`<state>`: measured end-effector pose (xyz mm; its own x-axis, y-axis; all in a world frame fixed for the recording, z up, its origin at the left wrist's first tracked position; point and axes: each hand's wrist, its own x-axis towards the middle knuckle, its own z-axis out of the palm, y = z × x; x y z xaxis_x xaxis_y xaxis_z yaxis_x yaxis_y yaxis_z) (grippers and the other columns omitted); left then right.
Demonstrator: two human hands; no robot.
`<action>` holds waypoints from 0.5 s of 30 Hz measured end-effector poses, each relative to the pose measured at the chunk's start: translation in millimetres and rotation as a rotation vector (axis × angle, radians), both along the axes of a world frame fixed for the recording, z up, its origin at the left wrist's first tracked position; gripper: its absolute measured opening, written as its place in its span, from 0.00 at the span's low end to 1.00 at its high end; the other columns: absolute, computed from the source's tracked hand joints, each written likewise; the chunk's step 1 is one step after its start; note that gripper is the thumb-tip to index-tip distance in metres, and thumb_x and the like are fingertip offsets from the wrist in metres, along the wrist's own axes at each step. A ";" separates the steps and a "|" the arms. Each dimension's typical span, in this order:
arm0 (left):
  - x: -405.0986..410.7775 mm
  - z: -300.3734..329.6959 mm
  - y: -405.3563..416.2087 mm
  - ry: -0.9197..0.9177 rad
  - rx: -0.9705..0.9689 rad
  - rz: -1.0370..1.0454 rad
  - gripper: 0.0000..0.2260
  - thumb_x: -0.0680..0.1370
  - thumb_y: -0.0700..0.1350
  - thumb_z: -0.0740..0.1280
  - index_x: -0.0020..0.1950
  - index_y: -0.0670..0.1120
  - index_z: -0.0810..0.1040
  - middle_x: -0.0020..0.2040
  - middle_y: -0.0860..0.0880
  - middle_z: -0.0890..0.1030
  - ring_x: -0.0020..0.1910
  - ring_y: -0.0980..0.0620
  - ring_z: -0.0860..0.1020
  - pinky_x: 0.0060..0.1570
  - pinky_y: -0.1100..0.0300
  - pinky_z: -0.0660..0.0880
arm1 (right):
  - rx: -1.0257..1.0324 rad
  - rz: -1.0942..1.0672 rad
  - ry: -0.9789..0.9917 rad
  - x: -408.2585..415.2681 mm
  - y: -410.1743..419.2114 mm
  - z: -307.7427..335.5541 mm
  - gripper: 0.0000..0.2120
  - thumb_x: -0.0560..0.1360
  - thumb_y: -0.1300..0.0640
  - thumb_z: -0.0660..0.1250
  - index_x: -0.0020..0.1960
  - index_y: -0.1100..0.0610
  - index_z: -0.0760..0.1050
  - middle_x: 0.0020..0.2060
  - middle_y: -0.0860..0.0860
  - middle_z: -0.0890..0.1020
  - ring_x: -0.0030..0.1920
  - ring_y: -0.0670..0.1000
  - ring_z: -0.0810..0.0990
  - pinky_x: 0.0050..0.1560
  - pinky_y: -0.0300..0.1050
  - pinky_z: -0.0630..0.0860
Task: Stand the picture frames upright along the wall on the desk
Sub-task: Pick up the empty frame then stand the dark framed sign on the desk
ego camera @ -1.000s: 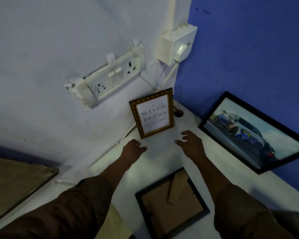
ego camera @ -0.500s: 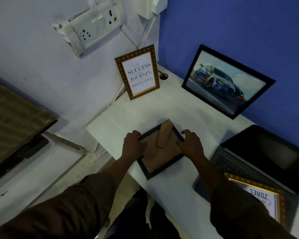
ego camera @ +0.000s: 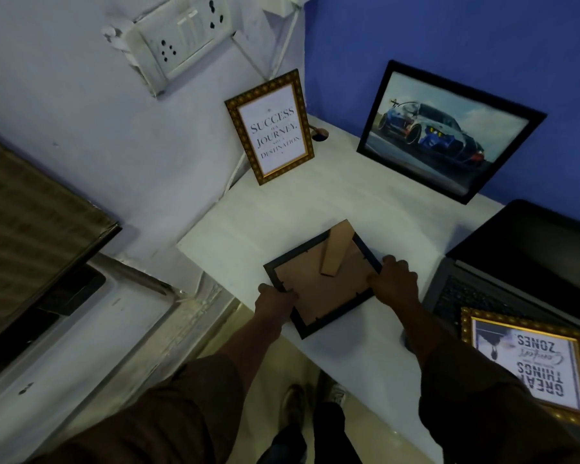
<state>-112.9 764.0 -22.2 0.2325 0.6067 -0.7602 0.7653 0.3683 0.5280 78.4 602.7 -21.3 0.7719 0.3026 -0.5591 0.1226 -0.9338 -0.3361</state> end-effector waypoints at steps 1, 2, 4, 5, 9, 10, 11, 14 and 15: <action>-3.6 -4.1 2.5 -0.008 -0.023 0.031 0.27 0.74 0.51 0.73 0.66 0.38 0.69 0.57 0.37 0.79 0.55 0.38 0.81 0.37 0.56 0.77 | -0.007 0.008 -0.014 -1.7 -1.3 -0.9 0.26 0.78 0.50 0.64 0.74 0.57 0.66 0.67 0.62 0.72 0.66 0.65 0.71 0.65 0.57 0.71; -7.6 -6.0 4.6 -0.012 -0.036 0.042 0.26 0.73 0.52 0.73 0.64 0.37 0.73 0.55 0.37 0.81 0.51 0.39 0.82 0.34 0.58 0.75 | 0.012 0.003 -0.016 -3.8 -3.4 -1.8 0.22 0.78 0.51 0.64 0.69 0.57 0.69 0.63 0.62 0.74 0.62 0.64 0.74 0.61 0.55 0.74; -15.6 -1.4 10.1 -0.039 -0.035 0.033 0.17 0.75 0.50 0.73 0.52 0.36 0.78 0.43 0.40 0.80 0.38 0.44 0.79 0.31 0.60 0.70 | 0.113 -0.048 0.012 -11.2 -7.8 1.3 0.14 0.78 0.54 0.63 0.62 0.58 0.72 0.57 0.62 0.76 0.52 0.60 0.78 0.47 0.49 0.76; -17.7 5.9 12.7 -0.054 -0.036 0.038 0.13 0.77 0.48 0.72 0.44 0.37 0.77 0.37 0.41 0.77 0.32 0.46 0.75 0.31 0.60 0.68 | 0.160 -0.071 0.021 -15.0 -9.5 6.4 0.13 0.79 0.54 0.63 0.60 0.59 0.73 0.55 0.62 0.77 0.49 0.59 0.79 0.42 0.47 0.74; -16.2 48.6 26.9 -0.172 -0.069 0.125 0.14 0.79 0.42 0.71 0.35 0.42 0.72 0.35 0.42 0.74 0.32 0.45 0.73 0.33 0.55 0.71 | 0.237 -0.094 -0.018 -26.0 -21.1 43.6 0.13 0.81 0.55 0.63 0.55 0.65 0.79 0.49 0.61 0.83 0.47 0.59 0.82 0.42 0.48 0.77; -12.3 64.3 28.1 -0.238 -0.123 0.159 0.11 0.79 0.42 0.71 0.39 0.41 0.74 0.38 0.41 0.76 0.36 0.43 0.76 0.36 0.52 0.75 | 0.245 -0.095 -0.013 -26.9 -24.5 54.0 0.14 0.81 0.54 0.64 0.53 0.64 0.80 0.48 0.61 0.84 0.46 0.58 0.82 0.43 0.48 0.77; -7.0 84.3 27.1 -0.319 -0.179 0.191 0.08 0.79 0.41 0.70 0.43 0.39 0.76 0.42 0.40 0.78 0.40 0.42 0.78 0.37 0.50 0.79 | 0.265 -0.108 0.003 -28.8 -30.7 69.5 0.14 0.81 0.53 0.64 0.52 0.62 0.82 0.46 0.59 0.85 0.44 0.56 0.82 0.43 0.48 0.77; 13.6 145.0 21.2 -0.522 -0.252 0.242 0.07 0.81 0.36 0.65 0.58 0.36 0.76 0.47 0.38 0.81 0.43 0.43 0.82 0.31 0.53 0.83 | 0.430 -0.103 0.058 -36.6 -50.6 110.0 0.17 0.80 0.40 0.64 0.53 0.52 0.82 0.50 0.54 0.85 0.46 0.54 0.85 0.51 0.53 0.80; 21.3 167.1 17.4 -0.572 -0.252 0.234 0.09 0.81 0.35 0.65 0.60 0.35 0.75 0.47 0.38 0.82 0.43 0.43 0.82 0.31 0.53 0.84 | 0.461 -0.043 0.059 -40.7 -59.3 125.3 0.19 0.79 0.36 0.62 0.56 0.49 0.81 0.53 0.52 0.84 0.52 0.53 0.84 0.55 0.53 0.78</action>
<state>-91.6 781.4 144.8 0.5255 0.5097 -0.6812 0.2749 0.6560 0.7029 37.7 543.4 104.1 0.7605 0.4977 -0.4171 0.0552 -0.6895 -0.7222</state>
